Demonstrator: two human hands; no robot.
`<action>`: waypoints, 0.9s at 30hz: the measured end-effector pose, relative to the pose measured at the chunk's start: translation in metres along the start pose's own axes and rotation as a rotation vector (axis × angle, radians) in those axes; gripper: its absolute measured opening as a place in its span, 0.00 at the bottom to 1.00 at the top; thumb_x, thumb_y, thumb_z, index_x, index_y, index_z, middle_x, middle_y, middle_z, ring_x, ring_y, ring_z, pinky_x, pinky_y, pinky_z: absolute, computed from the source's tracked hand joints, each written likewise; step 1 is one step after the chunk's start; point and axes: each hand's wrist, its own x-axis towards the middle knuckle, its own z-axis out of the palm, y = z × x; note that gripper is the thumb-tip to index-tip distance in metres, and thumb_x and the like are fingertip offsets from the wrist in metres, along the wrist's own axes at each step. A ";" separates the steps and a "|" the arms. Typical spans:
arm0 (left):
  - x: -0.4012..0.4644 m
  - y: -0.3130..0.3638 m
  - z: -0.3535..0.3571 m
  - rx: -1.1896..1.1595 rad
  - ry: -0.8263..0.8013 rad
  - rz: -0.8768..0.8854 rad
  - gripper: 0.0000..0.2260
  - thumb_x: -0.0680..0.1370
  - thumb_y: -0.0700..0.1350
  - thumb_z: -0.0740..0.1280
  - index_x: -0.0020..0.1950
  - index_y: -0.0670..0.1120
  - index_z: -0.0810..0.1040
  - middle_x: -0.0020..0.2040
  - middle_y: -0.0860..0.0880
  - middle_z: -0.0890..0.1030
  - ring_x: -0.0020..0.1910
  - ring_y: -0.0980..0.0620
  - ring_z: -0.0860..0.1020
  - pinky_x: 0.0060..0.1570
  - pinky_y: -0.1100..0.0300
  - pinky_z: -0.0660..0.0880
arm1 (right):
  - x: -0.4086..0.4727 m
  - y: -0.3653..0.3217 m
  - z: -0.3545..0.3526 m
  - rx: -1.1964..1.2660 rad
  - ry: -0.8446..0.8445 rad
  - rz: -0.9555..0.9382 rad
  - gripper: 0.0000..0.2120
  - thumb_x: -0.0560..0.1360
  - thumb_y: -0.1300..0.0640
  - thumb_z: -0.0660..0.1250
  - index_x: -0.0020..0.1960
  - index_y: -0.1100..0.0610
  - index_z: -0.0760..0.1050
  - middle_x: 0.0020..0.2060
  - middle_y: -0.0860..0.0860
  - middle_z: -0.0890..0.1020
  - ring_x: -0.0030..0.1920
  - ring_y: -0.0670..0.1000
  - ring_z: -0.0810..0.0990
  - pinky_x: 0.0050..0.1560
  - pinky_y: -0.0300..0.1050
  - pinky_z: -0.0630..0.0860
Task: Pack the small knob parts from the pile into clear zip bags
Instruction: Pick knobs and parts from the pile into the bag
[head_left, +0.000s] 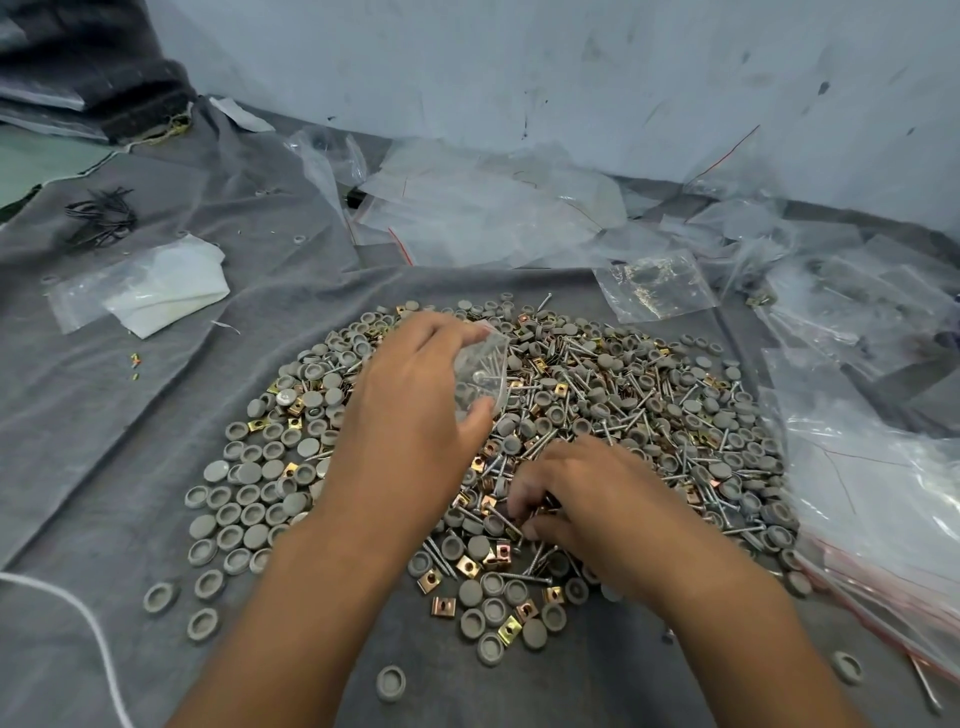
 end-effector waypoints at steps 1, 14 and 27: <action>0.000 0.000 0.001 -0.001 0.001 0.004 0.24 0.73 0.44 0.75 0.68 0.51 0.76 0.59 0.58 0.74 0.50 0.60 0.70 0.57 0.66 0.65 | 0.000 0.000 0.000 0.002 0.001 -0.003 0.06 0.78 0.45 0.71 0.51 0.38 0.74 0.49 0.37 0.75 0.53 0.43 0.69 0.56 0.46 0.68; 0.000 0.000 0.001 -0.002 0.002 0.009 0.24 0.72 0.45 0.75 0.68 0.52 0.76 0.56 0.62 0.69 0.48 0.63 0.67 0.56 0.69 0.63 | -0.002 0.012 -0.007 0.161 0.048 0.100 0.05 0.81 0.48 0.64 0.54 0.37 0.72 0.48 0.36 0.73 0.49 0.36 0.72 0.53 0.40 0.73; 0.000 -0.001 0.001 -0.011 -0.011 0.012 0.25 0.72 0.45 0.76 0.68 0.52 0.75 0.57 0.61 0.70 0.50 0.61 0.69 0.58 0.65 0.67 | 0.002 0.006 -0.008 0.480 0.264 0.093 0.07 0.76 0.50 0.72 0.47 0.38 0.78 0.45 0.32 0.81 0.45 0.34 0.80 0.43 0.30 0.76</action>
